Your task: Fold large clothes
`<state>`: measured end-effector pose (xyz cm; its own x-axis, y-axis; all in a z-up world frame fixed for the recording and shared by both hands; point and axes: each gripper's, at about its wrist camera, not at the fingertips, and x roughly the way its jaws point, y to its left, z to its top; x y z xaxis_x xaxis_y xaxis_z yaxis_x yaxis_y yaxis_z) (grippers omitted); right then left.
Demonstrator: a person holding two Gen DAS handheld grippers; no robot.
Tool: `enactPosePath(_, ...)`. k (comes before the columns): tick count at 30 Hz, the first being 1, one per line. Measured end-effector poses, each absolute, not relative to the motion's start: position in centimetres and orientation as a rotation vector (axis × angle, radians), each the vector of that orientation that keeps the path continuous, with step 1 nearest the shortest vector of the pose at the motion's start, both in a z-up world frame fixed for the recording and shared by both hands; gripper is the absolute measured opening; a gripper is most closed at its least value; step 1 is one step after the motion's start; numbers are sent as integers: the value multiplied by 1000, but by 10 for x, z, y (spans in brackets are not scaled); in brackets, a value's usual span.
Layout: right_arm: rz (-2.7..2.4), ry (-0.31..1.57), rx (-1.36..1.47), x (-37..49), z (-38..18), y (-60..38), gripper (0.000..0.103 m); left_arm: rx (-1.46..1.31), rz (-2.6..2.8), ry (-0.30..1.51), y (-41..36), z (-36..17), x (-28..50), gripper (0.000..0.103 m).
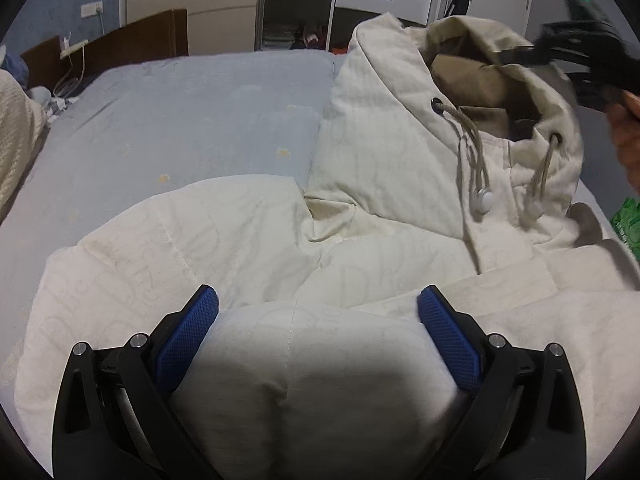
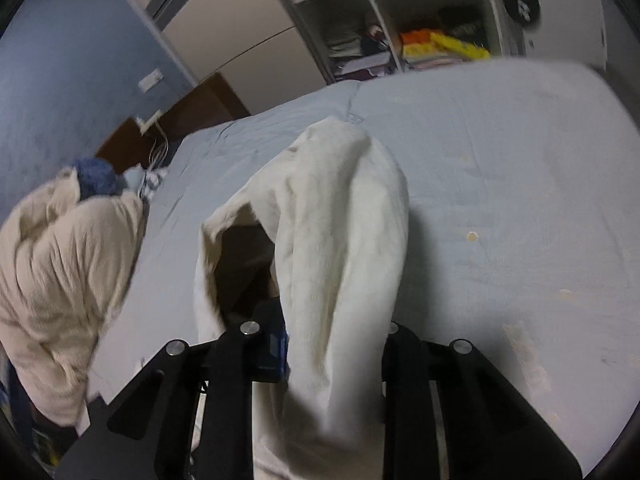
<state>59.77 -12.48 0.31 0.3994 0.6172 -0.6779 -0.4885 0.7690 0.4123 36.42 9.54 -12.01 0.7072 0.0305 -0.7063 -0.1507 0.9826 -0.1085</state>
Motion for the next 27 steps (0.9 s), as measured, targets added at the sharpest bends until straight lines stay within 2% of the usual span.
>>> enactPosePath(6,725,827,4,526,29,-128,20,-280,85,789,117,-94,345,96)
enactPosePath(11,755,660,-240,436,33,-120,20,-321,86,751,148,-59,333,96)
enactPosePath(21,777,551,-441,320,-16,-147,20,-433,40,596,202,31,319,96)
enactPosePath(27,740,514,-520,289,-41,-166,21,-437,-122,566,178,60,320,96)
